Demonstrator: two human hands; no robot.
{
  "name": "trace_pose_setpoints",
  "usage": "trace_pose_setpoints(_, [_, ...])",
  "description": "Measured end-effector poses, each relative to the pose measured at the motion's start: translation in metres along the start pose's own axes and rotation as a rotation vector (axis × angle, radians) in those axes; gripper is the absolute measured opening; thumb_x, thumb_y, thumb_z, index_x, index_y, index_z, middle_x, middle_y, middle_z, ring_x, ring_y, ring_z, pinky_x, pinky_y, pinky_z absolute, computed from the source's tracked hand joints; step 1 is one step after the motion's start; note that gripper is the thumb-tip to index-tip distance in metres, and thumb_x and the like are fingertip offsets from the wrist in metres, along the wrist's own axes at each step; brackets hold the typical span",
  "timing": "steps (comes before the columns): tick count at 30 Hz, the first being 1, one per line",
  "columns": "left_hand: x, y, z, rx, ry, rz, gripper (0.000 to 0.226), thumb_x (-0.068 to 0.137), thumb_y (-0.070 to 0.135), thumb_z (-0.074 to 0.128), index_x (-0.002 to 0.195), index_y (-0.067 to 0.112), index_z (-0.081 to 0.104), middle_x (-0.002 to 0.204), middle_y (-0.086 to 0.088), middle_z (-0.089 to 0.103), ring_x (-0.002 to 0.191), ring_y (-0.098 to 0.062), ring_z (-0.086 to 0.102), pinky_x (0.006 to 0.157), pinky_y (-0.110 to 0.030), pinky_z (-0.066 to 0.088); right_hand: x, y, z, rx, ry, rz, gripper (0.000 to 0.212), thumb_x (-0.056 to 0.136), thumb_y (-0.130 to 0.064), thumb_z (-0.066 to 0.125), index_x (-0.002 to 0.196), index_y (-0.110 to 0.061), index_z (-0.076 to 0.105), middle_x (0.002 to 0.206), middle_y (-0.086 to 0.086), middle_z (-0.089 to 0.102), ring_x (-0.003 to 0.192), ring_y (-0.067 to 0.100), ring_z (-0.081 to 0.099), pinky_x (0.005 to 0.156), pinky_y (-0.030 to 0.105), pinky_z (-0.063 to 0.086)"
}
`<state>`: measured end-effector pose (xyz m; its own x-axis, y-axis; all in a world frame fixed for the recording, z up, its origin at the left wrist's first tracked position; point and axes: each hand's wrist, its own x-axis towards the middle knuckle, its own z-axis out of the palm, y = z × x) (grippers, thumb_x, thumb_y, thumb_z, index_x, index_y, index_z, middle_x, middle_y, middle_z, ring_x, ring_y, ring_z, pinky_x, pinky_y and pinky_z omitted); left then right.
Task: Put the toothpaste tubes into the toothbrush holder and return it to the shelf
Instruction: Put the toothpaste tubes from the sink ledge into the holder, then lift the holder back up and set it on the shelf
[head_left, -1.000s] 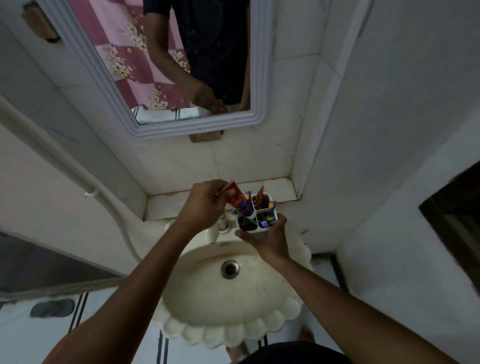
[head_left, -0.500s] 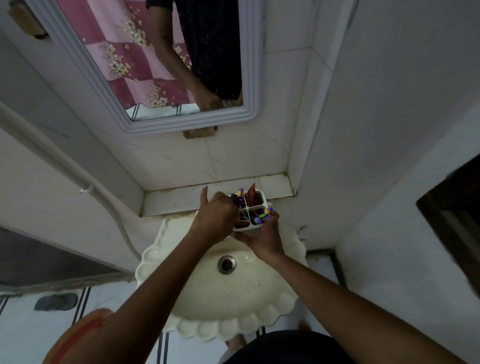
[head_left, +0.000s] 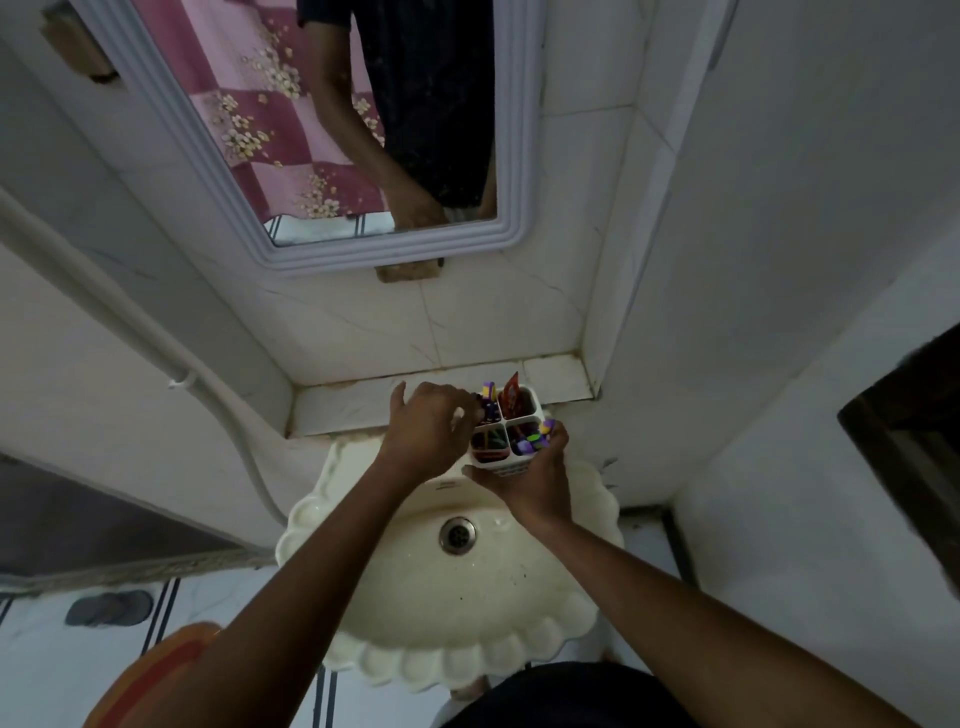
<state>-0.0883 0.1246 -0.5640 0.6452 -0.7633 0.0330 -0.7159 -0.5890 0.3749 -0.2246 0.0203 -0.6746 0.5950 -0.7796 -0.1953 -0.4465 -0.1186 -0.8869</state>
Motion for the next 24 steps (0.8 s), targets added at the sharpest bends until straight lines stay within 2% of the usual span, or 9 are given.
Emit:
trace_pose_setpoints(4, [-0.006, -0.022, -0.008, -0.24, 0.21, -0.094, 0.036, 0.099, 0.052, 0.06, 0.118, 0.026, 0.075, 0.117, 0.011, 0.078, 0.114, -0.017, 0.072, 0.107, -0.053, 0.05, 0.0, -0.004, 0.007, 0.009, 0.068, -0.031, 0.137, 0.049, -0.07, 0.105, 0.159, -0.033, 0.033, 0.142, -0.004, 0.071, 0.129, 0.023, 0.072, 0.103, 0.045, 0.063])
trace_pose_setpoints(7, [-0.013, -0.036, -0.014, -0.274, 0.286, -0.112, 0.041, 0.099, 0.05, 0.065, 0.122, 0.019, 0.074, 0.121, 0.006, 0.077, 0.114, -0.017, 0.071, 0.101, -0.043, 0.054, 0.001, -0.011, 0.007, 0.031, 0.118, -0.051, 0.13, 0.052, -0.056, 0.11, 0.158, -0.028, 0.042, 0.138, -0.003, 0.073, 0.124, 0.022, 0.073, 0.098, 0.033, 0.059])
trace_pose_setpoints(10, [-0.016, -0.048, -0.02, -0.287, 0.312, -0.124, 0.038, 0.102, 0.044, 0.067, 0.127, 0.016, 0.072, 0.126, 0.003, 0.076, 0.116, -0.018, 0.07, 0.1, -0.04, 0.055, 0.001, -0.019, 0.005, 0.06, 0.163, -0.07, 0.128, 0.053, -0.047, 0.112, 0.16, -0.027, 0.045, 0.137, -0.005, 0.074, 0.121, 0.018, 0.073, 0.096, 0.026, 0.058])
trace_pose_setpoints(12, [-0.017, -0.049, -0.027, -0.326, 0.301, -0.126, 0.037, 0.104, 0.04, 0.066, 0.131, 0.015, 0.07, 0.129, 0.001, 0.074, 0.119, -0.018, 0.069, 0.102, -0.039, 0.055, 0.002, -0.024, 0.0, 0.081, 0.195, -0.088, 0.118, 0.052, -0.044, 0.113, 0.152, -0.025, 0.053, 0.131, -0.005, 0.074, 0.116, 0.018, 0.075, 0.085, 0.01, 0.054])
trace_pose_setpoints(14, [-0.016, -0.046, -0.036, -0.334, 0.295, -0.097, 0.038, 0.105, 0.04, 0.064, 0.133, 0.016, 0.069, 0.132, 0.001, 0.073, 0.122, -0.018, 0.068, 0.105, -0.039, 0.054, 0.001, -0.036, -0.011, 0.092, 0.243, -0.126, 0.116, 0.05, -0.047, 0.113, 0.148, -0.025, 0.055, 0.129, -0.005, 0.075, 0.114, 0.017, 0.075, 0.08, 0.001, 0.049])
trace_pose_setpoints(17, [-0.011, -0.036, -0.057, -0.315, 0.293, -0.028, 0.041, 0.105, 0.043, 0.063, 0.136, 0.016, 0.069, 0.135, -0.001, 0.071, 0.124, -0.019, 0.067, 0.106, -0.038, 0.053, -0.002, -0.065, -0.032, 0.131, 0.296, -0.218, 0.119, 0.05, -0.047, 0.112, 0.151, -0.024, 0.055, 0.136, -0.005, 0.074, 0.117, 0.013, 0.073, 0.087, 0.005, 0.051])
trace_pose_setpoints(21, [-0.004, -0.011, -0.094, -0.3, 0.373, 0.045, 0.042, 0.105, 0.043, 0.064, 0.136, 0.016, 0.069, 0.136, -0.003, 0.071, 0.125, -0.02, 0.065, 0.106, -0.039, 0.052, -0.006, -0.12, -0.066, 0.197, 0.34, -0.362, 0.112, 0.054, -0.041, 0.113, 0.149, -0.021, 0.058, 0.133, -0.005, 0.075, 0.112, 0.006, 0.074, 0.086, 0.006, 0.054])
trace_pose_setpoints(24, [-0.001, 0.012, -0.127, -0.284, 0.497, 0.112, 0.039, 0.103, 0.042, 0.068, 0.131, 0.015, 0.071, 0.129, -0.002, 0.074, 0.118, -0.019, 0.068, 0.101, -0.036, 0.053, -0.008, -0.169, -0.095, 0.254, 0.381, -0.456, 0.11, 0.051, -0.055, 0.109, 0.144, -0.022, 0.059, 0.13, -0.007, 0.075, 0.112, 0.002, 0.074, 0.087, 0.016, 0.059])
